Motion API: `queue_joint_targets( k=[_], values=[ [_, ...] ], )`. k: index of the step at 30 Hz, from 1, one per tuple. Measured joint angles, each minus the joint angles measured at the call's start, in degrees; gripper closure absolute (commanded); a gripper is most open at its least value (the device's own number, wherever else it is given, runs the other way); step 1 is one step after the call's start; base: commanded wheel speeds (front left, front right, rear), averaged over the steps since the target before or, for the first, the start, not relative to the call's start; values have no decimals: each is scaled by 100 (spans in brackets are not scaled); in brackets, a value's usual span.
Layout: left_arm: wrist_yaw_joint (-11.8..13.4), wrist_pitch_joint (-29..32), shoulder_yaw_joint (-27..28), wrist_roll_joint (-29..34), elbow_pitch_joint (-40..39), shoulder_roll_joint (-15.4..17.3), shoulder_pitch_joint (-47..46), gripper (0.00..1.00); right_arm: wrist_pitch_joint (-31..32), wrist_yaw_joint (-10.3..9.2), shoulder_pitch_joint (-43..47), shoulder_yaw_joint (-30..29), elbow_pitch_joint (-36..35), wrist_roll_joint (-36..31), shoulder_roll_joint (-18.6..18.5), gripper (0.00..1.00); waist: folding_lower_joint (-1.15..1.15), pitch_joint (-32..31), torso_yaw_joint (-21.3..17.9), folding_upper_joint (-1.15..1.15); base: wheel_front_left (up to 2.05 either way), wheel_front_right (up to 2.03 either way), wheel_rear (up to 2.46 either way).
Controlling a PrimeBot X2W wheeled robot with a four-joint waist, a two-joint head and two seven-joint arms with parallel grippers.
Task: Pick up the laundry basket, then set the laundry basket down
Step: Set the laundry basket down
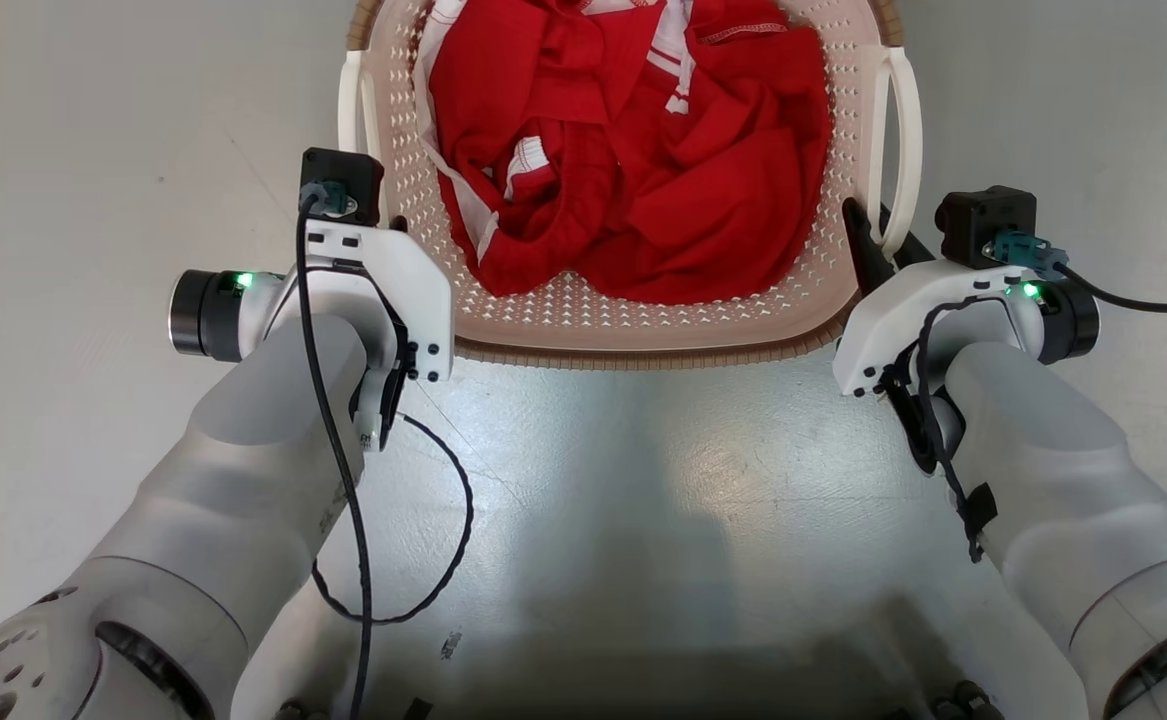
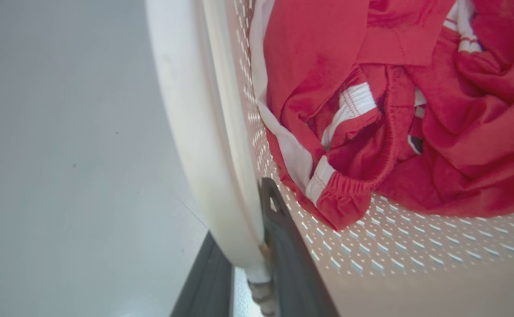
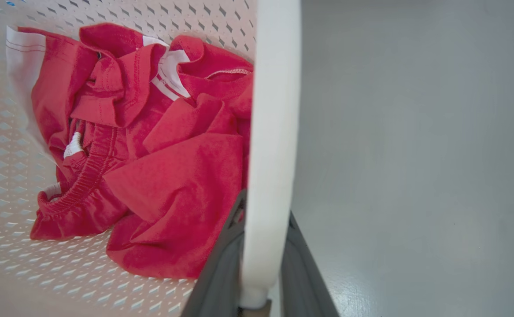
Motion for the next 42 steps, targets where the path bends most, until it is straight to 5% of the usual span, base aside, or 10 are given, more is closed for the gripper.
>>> queue_joint_targets(
  k=[42],
  values=[
    [109,445,-175,-52,-394,232,12,100,65,0,27,453,-10,606,-4,100,0,-115,-83,0,0,0,0]
  ],
)
